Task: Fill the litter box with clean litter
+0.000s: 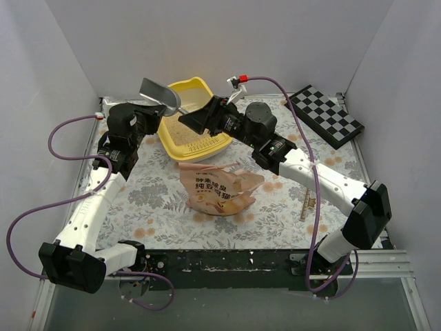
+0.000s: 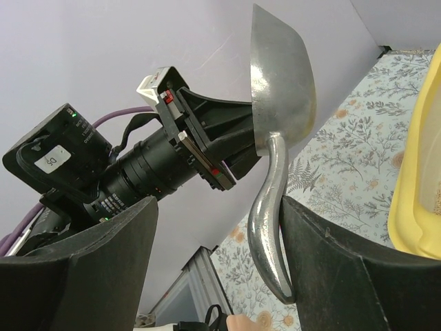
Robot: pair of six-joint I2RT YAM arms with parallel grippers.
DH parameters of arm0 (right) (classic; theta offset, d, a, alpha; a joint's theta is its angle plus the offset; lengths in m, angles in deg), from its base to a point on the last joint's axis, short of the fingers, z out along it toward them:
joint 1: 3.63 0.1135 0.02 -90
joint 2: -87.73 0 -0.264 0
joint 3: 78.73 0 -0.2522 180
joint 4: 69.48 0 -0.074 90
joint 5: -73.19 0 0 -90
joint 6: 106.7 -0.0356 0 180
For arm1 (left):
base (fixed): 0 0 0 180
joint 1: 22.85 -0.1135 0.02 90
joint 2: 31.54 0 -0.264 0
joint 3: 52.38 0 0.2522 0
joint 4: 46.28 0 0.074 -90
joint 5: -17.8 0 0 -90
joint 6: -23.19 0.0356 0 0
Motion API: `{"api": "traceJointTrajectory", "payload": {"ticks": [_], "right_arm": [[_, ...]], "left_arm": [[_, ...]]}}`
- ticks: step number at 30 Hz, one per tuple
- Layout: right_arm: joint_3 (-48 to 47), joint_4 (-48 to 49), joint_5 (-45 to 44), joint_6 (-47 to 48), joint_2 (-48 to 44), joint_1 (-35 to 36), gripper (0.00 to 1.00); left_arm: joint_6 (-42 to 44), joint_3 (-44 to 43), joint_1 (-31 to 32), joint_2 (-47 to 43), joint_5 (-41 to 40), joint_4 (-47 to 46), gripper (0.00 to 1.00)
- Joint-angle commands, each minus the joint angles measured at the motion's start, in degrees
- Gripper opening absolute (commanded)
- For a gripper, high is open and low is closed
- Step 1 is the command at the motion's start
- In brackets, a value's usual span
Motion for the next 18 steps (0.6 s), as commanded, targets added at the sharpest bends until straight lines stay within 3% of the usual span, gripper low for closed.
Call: {"api": "traceJointTrajectory", "payload": {"ticks": [1,18], "right_arm": [[0.0,0.8,0.2,-0.7,0.3,0.7,0.78],[4.2,-0.7,-1.6,2.5,-2.2,0.7,0.82]], "left_arm": [[-0.8,-0.6,0.5,-1.8,0.0,-3.3,0.0],[-0.8,-1.9,0.6,-2.0,0.6,-2.4,0.0]]}}
